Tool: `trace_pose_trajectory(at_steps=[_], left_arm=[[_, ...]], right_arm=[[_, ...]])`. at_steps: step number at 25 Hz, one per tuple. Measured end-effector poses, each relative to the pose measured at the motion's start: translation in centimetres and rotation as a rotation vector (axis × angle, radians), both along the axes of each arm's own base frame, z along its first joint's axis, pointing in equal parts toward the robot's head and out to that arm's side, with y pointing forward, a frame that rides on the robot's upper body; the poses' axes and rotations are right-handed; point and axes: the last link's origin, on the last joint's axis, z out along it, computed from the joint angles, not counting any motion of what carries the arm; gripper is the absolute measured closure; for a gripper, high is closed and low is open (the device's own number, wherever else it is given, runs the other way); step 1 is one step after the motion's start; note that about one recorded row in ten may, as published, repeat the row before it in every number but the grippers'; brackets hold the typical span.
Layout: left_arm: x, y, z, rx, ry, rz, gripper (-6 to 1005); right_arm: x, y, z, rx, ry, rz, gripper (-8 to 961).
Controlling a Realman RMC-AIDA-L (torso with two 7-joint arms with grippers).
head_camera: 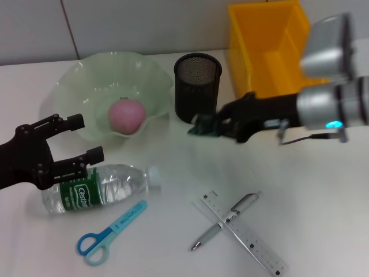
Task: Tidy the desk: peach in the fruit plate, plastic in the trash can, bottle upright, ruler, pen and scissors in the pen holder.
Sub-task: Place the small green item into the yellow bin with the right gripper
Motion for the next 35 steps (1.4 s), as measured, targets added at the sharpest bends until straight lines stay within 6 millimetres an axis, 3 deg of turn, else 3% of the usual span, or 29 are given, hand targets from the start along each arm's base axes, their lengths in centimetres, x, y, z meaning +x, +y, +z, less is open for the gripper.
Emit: trace_pose_trajectory(at_steps=[3,4,8,15,23,28,31,35], left_arm=[[0.1,-0.3,-0.2,-0.011,-0.011,-0.003,138],[0.1,-0.4,-0.3,-0.016,-0.016,-0.005,138],[0.1,-0.9,-0.6,-0.035,-0.029,-0.016,138],[0.0,-1.3,-1.7,-0.061,-0.055,-0.010,138],[-0.1,-1.7,-1.8,-0.070,-0.067,-0.014,138],[0.0,-1.8,-1.7,-0.078,-0.076,-0.007,138],[0.0,-1.9,-1.7,-0.080,-0.082,-0.007,138],[0.0,-1.9,-1.7,-0.084,-0.086,-0.004,138]], right_arm=[[0.9,-0.6,3.1,0.064,0.179,-0.067,799],[0.9,-0.6,3.1,0.064,0.179,-0.067,808],[2.5,-0.4,6.2,0.225,0.349,-0.131,841],[4.6,1.4,7.4,0.434,0.446,-0.224,869],[6.0,4.2,6.3,0.557,0.378,-0.345,872],[6.1,4.3,6.1,0.567,0.353,-0.339,798],[6.2,4.2,6.2,0.573,0.354,-0.340,566],[6.4,4.1,6.4,0.584,0.361,-0.344,376]])
